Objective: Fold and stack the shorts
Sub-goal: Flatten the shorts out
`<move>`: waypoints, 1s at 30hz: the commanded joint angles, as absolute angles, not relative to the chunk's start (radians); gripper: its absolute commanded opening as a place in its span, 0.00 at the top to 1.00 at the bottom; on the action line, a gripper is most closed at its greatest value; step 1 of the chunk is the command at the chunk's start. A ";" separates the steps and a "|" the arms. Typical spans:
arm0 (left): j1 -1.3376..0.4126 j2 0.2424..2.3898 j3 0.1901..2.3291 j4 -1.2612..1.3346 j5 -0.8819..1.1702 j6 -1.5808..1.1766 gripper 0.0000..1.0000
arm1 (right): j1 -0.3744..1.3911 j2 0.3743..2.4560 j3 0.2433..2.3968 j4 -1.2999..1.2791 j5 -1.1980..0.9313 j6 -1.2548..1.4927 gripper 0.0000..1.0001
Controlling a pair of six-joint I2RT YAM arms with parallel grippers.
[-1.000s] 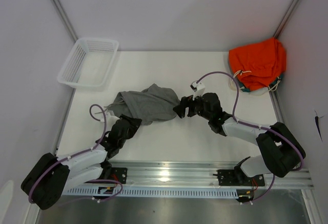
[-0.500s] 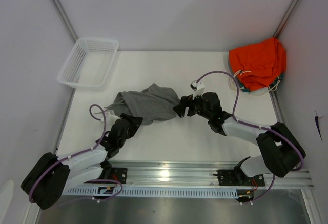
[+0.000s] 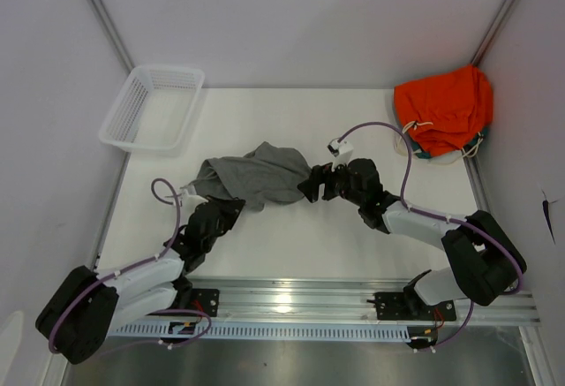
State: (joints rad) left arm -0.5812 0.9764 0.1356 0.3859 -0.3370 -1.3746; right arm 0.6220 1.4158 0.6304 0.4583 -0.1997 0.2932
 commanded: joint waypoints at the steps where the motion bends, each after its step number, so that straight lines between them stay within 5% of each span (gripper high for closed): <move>1: -0.557 0.902 0.218 0.353 -0.370 -1.287 0.89 | 0.624 1.427 0.672 0.468 -0.201 0.272 0.19; 9: -0.540 0.847 0.452 0.030 -0.370 -1.163 0.90 | 0.635 1.428 0.673 0.468 -0.206 0.262 0.18; 21: -0.514 0.899 0.494 -0.043 -0.227 -1.198 0.92 | 0.699 1.425 0.672 0.495 -0.284 0.204 0.19; 30: -0.512 0.919 0.532 -0.098 -0.173 -1.143 0.96 | 0.828 1.453 0.739 0.496 -0.078 0.040 0.24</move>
